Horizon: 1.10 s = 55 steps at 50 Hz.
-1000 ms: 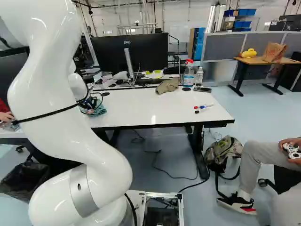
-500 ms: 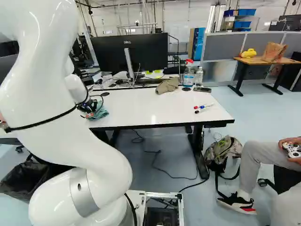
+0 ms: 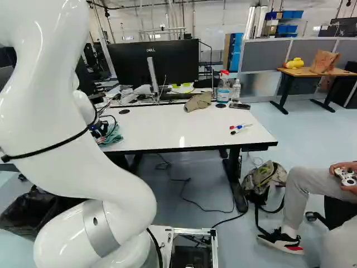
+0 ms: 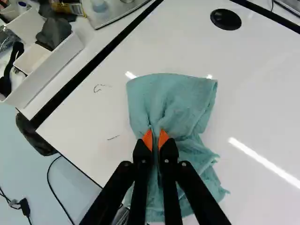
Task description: Clean the table with the green towel
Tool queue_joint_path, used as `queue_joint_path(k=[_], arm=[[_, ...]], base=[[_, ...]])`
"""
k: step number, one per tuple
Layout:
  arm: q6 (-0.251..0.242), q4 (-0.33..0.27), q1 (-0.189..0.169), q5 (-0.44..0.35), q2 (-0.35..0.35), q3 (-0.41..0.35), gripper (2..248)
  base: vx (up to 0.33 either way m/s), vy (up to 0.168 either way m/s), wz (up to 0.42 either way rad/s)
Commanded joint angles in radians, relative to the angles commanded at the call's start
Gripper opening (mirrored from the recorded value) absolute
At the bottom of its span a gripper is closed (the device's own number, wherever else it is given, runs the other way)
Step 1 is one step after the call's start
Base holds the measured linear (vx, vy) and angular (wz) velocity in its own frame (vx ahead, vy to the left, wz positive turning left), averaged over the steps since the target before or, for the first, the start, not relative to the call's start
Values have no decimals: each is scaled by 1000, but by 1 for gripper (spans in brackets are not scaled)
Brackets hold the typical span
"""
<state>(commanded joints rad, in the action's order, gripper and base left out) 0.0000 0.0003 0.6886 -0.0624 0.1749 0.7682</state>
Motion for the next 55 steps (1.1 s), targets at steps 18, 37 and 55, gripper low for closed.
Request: queue_joint_path(k=[18, 37, 55], arm=[[0, 0, 54, 0, 39, 45, 35], [0, 0, 108, 0, 87, 102, 35], [0, 0, 96, 0, 151, 180, 35]], base=[[0, 0, 0], [0, 0, 0], [0, 0, 0]])
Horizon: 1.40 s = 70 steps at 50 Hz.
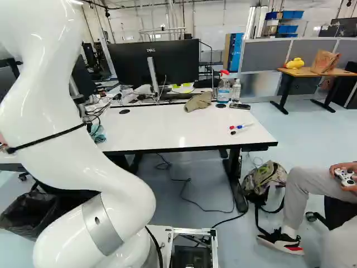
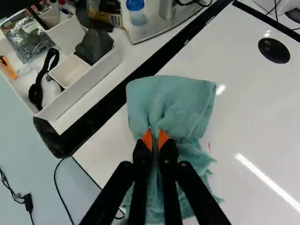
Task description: Clean the table with the green towel
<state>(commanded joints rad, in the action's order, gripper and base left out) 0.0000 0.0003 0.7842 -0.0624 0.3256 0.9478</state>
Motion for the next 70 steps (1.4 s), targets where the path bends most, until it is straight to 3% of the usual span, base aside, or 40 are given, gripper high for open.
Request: queue_joint_path(k=[22, 70], arm=[[0, 0, -50, 0, 51, 64, 35], [0, 0, -162, 0, -79, -96, 35]], base=[[0, 0, 0], [0, 0, 0]])
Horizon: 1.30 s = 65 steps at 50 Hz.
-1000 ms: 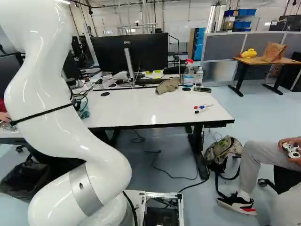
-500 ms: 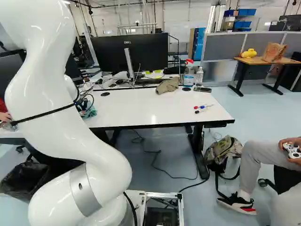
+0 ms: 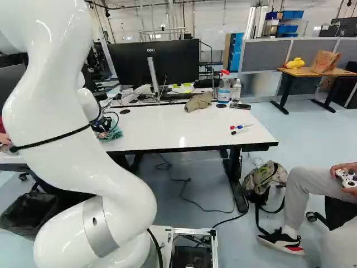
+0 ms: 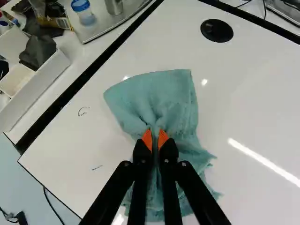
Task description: Clean the table with the green towel
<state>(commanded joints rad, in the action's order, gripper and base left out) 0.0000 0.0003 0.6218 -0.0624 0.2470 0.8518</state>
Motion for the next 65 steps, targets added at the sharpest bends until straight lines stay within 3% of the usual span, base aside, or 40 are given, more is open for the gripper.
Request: queue_joint_path(k=[25, 54, 65], arm=[[0, 0, -48, 0, -107, -124, 35], [0, 0, -53, 0, -193, -147, 35], [0, 0, -74, 0, -246, -173, 35]], base=[[0, 0, 0], [0, 0, 0], [0, 0, 0]])
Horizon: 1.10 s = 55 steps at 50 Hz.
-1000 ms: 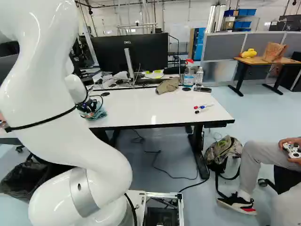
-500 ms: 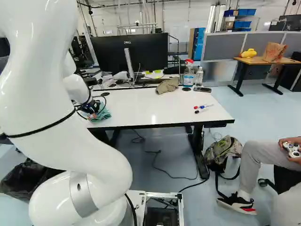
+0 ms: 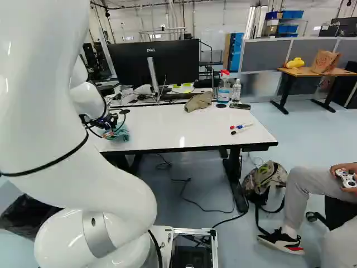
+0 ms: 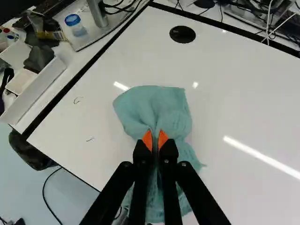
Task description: Clean the table with the green towel
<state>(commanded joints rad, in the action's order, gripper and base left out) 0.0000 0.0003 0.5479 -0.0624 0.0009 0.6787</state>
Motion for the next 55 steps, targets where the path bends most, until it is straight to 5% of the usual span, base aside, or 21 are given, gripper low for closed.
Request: queue_joint_path(k=[34, 55], arm=[[0, 0, -107, 0, -98, -86, 35], [0, 0, -101, 0, -91, -70, 35]], base=[[0, 0, 0], [0, 0, 0]])
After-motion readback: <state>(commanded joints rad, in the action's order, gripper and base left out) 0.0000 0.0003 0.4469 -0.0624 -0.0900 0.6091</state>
